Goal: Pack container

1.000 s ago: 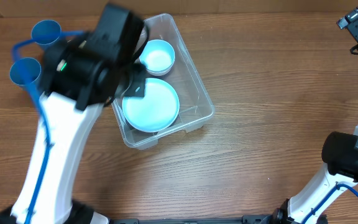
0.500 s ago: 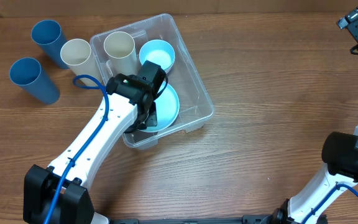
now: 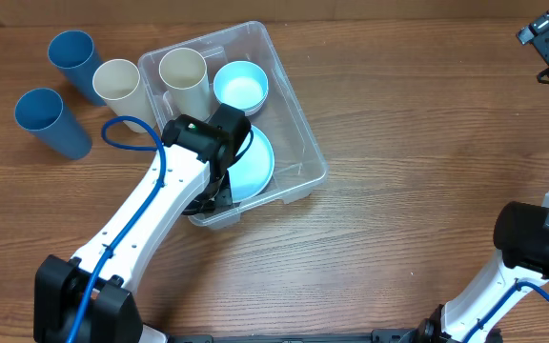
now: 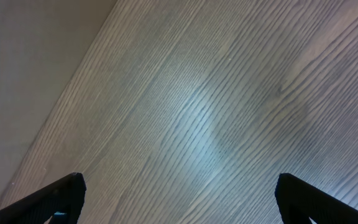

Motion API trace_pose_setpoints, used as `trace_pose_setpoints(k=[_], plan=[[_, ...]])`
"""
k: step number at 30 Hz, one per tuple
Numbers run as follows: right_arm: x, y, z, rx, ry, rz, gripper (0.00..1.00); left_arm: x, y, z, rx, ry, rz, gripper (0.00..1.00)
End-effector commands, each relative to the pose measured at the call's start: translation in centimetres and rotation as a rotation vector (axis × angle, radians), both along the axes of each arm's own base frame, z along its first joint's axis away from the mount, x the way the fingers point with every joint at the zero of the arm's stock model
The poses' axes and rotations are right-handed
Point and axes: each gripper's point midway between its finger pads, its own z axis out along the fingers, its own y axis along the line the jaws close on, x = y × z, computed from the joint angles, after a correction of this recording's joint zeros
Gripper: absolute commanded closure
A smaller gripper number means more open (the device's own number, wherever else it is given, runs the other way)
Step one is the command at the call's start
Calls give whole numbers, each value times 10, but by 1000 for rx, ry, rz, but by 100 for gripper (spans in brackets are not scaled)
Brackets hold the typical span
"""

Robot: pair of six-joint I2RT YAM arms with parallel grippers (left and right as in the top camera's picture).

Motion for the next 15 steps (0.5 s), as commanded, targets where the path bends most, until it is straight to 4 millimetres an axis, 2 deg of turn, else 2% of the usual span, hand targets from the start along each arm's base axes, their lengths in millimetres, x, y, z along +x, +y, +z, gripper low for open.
trace_pose_setpoints(k=[1,5,10,13,15], plan=[[-1,0,8,-11,-20,-6,0,0,22,21,19,-79,74,96],[-1,0,8,-11,-20,-6,0,-4,39,40,-3,-135,114,96],[-1,0,8,-11,-20,-6,0,-1,45,39,12,-147,110,96],[-1,0,8,-11,-20,-6,0,15,37,39,-31,-198,75,96],[-1,0,8,-11,-20,-6,0,26,23,39,-99,-227,27,96]])
